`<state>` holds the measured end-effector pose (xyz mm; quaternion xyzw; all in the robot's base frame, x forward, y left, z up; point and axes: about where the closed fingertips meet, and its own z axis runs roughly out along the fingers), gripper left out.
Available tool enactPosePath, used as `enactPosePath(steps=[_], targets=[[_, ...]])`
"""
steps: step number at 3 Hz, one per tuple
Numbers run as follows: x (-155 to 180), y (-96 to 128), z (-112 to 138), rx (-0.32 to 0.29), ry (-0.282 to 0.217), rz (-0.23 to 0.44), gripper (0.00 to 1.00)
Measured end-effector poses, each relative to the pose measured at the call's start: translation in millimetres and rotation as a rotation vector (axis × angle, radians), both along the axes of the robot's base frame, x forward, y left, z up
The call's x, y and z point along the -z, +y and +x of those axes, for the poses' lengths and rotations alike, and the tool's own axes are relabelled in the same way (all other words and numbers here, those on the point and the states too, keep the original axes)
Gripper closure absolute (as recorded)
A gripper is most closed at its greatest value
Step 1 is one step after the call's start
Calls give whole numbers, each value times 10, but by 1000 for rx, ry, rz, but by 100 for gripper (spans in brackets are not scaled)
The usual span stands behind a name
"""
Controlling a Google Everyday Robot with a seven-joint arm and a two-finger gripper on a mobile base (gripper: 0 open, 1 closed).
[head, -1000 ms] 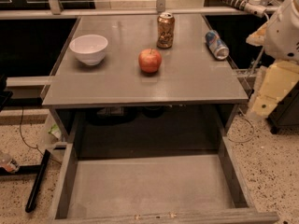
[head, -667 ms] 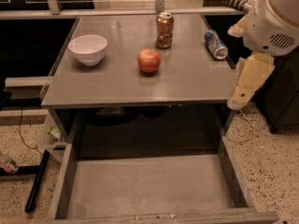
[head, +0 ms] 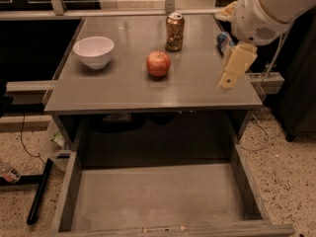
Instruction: Place apple into top drawer
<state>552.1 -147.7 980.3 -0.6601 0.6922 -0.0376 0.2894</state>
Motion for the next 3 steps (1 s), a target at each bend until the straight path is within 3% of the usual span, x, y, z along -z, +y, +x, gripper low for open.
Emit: enactPosePath(steps=[1,2,3], targets=[[49,203,299,-83,-33,116,0],[256,408,620,-123,17,247,0],[256,408,620,-123,17,247,0]])
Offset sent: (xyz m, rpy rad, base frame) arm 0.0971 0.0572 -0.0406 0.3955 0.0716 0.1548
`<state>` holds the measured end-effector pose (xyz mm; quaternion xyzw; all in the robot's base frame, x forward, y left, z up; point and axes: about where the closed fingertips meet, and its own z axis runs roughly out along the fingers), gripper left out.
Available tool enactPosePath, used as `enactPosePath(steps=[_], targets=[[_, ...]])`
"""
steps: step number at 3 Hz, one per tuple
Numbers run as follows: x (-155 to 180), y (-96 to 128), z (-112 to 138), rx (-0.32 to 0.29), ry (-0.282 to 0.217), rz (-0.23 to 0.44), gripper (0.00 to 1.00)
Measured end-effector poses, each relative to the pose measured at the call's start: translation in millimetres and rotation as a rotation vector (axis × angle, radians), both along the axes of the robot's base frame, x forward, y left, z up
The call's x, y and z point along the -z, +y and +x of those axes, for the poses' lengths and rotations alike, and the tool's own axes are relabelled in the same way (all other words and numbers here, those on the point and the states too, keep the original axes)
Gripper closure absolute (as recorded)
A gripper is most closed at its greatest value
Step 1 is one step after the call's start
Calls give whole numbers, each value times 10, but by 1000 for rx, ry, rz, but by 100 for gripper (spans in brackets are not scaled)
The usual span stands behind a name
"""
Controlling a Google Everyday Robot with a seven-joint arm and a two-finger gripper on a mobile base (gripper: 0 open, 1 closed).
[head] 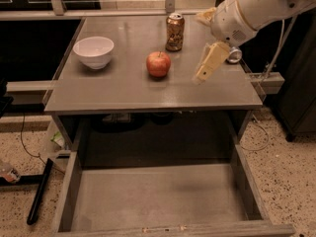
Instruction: Place apple into top drawer
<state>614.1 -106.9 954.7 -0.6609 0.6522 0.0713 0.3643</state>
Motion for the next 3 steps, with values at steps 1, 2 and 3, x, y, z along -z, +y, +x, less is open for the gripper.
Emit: enactPosePath(steps=[1,2,3], targets=[[132,100,166,-1,-1,37,0],[335,321,460,12,-4,93,0],[426,503,692,13,-10,156,0]])
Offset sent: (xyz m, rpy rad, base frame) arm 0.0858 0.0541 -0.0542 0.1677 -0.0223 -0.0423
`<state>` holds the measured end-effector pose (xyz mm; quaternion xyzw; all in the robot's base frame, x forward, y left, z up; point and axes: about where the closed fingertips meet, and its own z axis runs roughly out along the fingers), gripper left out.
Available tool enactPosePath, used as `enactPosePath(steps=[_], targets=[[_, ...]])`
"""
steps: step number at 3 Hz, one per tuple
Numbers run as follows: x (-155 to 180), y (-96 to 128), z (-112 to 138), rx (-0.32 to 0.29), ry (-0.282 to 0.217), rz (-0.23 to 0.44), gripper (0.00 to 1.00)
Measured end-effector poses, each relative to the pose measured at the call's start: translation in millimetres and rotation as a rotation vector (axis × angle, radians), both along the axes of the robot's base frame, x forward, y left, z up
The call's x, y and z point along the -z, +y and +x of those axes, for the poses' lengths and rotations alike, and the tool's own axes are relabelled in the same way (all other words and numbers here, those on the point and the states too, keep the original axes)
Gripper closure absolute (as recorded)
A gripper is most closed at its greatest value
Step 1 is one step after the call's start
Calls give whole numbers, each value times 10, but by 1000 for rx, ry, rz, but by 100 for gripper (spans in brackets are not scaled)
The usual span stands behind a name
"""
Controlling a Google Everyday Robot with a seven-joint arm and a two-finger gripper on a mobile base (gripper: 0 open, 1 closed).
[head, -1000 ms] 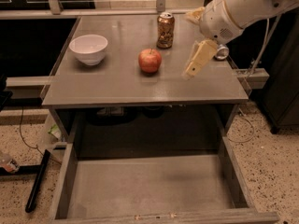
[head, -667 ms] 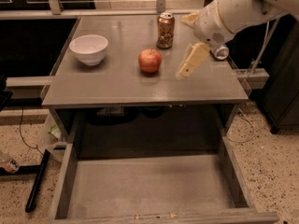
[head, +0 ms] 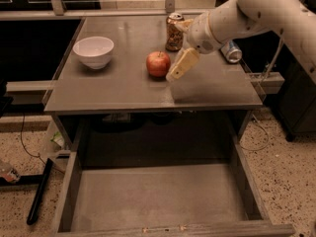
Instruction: Place apple into top drawer
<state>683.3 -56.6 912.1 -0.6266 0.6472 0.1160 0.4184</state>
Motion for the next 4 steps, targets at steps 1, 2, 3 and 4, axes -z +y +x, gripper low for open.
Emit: enactPosePath(steps=[1,2,3,4], targets=[[110,111,166,1,16,47,0],[236,223,254,-19,68,95,0],[346,379,272,-67,152,135,0],[411,476,237,-103,213,134,0]])
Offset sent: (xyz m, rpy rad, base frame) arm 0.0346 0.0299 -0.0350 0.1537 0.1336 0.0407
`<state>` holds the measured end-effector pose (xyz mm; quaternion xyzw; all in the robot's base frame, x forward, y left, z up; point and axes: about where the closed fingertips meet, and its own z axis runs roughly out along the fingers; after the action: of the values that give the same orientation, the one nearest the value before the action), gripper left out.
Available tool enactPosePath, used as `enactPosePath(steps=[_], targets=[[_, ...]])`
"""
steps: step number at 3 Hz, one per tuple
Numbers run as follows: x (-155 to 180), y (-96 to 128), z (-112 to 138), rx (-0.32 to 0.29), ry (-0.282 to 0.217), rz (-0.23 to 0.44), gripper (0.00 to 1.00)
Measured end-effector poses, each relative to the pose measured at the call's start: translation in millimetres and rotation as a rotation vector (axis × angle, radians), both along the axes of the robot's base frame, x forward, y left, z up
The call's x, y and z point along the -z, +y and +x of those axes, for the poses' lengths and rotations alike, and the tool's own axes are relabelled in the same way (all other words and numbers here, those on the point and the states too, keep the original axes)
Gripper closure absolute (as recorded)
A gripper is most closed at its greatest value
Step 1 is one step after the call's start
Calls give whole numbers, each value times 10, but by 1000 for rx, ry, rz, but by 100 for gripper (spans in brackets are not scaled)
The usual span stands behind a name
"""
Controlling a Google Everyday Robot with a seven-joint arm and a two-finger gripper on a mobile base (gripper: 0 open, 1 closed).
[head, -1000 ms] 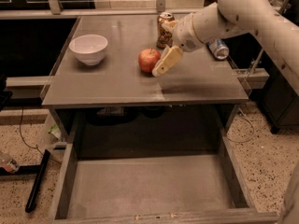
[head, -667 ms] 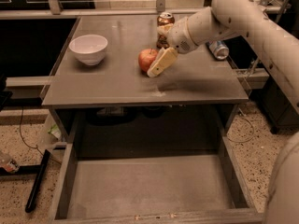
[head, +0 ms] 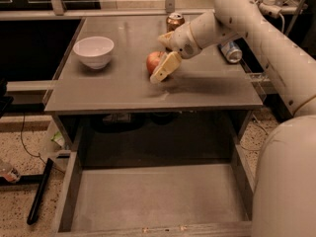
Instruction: Place apple into top drawer
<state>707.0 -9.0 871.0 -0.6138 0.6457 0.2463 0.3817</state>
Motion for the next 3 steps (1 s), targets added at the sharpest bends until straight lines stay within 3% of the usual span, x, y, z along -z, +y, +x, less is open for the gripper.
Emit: enactPosePath(steps=[1,3], targets=[[99,-18,-23,-1,32,-44,0],[103,-19,-23,-1,33,-45,42]])
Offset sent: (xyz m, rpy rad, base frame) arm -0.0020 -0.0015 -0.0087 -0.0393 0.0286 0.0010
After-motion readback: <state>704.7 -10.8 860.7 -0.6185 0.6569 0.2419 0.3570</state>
